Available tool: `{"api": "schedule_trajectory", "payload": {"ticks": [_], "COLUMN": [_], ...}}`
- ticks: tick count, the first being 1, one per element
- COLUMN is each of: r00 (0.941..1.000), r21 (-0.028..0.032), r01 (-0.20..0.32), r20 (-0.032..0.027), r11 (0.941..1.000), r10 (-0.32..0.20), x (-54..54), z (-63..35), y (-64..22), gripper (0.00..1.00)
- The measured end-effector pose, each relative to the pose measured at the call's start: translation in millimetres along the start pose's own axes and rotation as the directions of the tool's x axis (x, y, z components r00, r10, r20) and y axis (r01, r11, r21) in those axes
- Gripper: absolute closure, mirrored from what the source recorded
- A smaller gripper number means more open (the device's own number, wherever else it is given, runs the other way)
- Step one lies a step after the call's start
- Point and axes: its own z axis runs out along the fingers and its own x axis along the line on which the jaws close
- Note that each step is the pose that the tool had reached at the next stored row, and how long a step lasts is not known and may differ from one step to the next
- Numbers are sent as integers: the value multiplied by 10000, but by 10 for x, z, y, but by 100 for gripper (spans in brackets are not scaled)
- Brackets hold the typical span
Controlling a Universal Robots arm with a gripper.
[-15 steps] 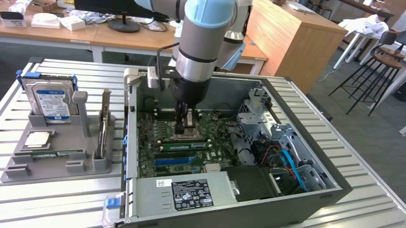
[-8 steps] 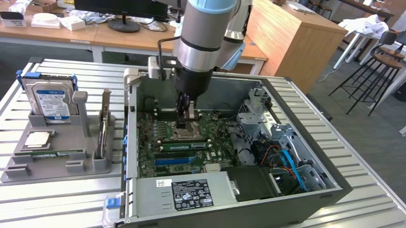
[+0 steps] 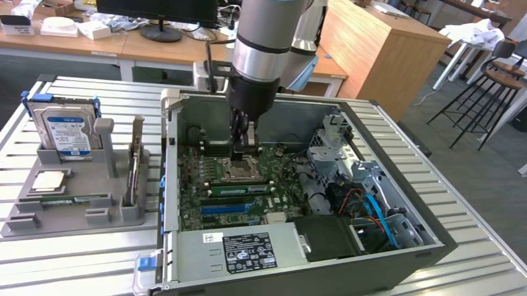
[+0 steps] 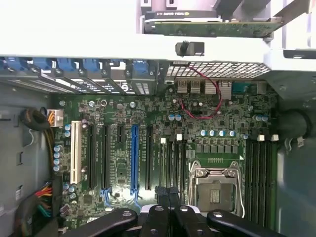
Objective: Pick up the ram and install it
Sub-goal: 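Press down the ram until it locks into place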
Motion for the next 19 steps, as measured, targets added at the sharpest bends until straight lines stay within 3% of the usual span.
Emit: {"api": "schedule_trajectory", "payload": {"ticks": [2,5,13,19], "r00": [10000,10000,10000,10000], "r21": [0,0,-1,-1], "r01": [-1,0,2,-1], "r20": [0,-1,-1,1], "r11": [10000,10000,10000,10000], "r10": [1,0,-2,1], "x": [-2,-3,-2,-3], "z": [-104,-172,-178,-179], "y": [2,3,-2,-98], "gripper": [90,90,90,90]}}
